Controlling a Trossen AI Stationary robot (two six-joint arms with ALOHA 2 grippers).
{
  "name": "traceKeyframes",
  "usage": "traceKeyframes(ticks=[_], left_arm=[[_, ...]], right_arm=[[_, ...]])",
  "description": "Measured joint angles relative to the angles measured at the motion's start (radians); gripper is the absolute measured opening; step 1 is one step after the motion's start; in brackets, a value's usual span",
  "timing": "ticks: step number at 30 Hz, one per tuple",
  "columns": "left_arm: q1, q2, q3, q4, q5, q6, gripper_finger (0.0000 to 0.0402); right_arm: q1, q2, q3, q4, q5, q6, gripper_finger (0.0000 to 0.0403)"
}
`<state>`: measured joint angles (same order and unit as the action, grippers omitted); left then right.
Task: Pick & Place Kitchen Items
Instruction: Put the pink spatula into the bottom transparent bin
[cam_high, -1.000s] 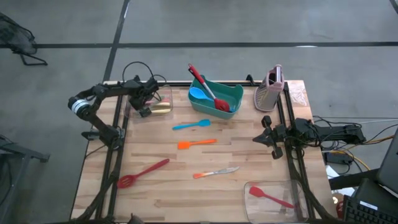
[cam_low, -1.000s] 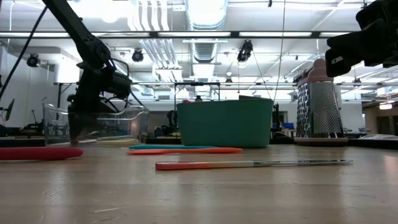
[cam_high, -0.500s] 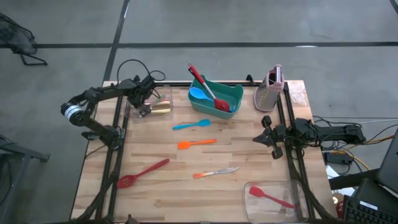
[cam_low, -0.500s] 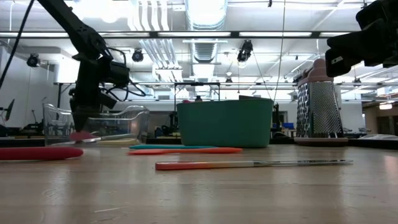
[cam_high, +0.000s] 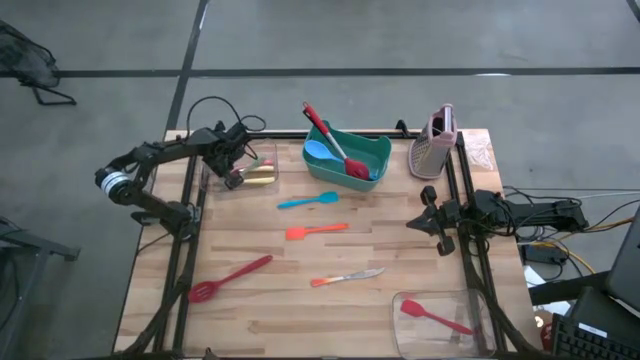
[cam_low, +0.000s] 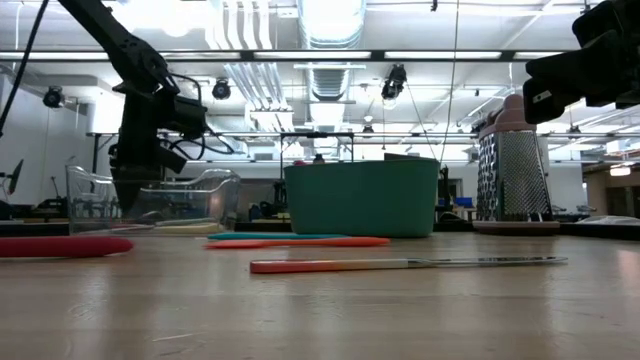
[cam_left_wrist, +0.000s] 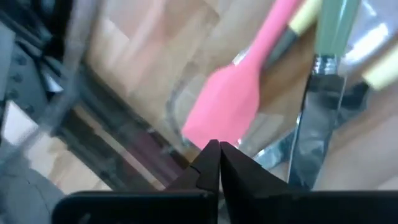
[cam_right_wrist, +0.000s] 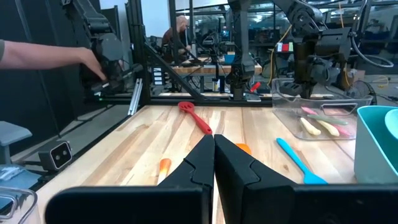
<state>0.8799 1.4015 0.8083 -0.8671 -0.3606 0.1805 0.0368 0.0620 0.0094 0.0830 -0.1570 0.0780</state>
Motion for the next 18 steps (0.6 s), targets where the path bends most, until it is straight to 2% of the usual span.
traceKeyframes(ticks=[7, 12, 18], left_arm=[[0.000, 0.009, -0.039, 0.046, 0.112, 0.055, 0.0109], [0.001, 0.009, -0.064, 0.106, 0.045, 0.075, 0.0177], [0.000, 0.030, -0.118, 0.199, 0.065, 0.116, 0.0204]], right_arm=[[0.000, 0.000, 0.000, 0.000, 0.000, 0.000, 0.0008], [0.000, 0.000, 0.000, 0.000, 0.000, 0.000, 0.0008], [0.000, 0.000, 0.000, 0.000, 0.000, 0.000, 0.0008]])
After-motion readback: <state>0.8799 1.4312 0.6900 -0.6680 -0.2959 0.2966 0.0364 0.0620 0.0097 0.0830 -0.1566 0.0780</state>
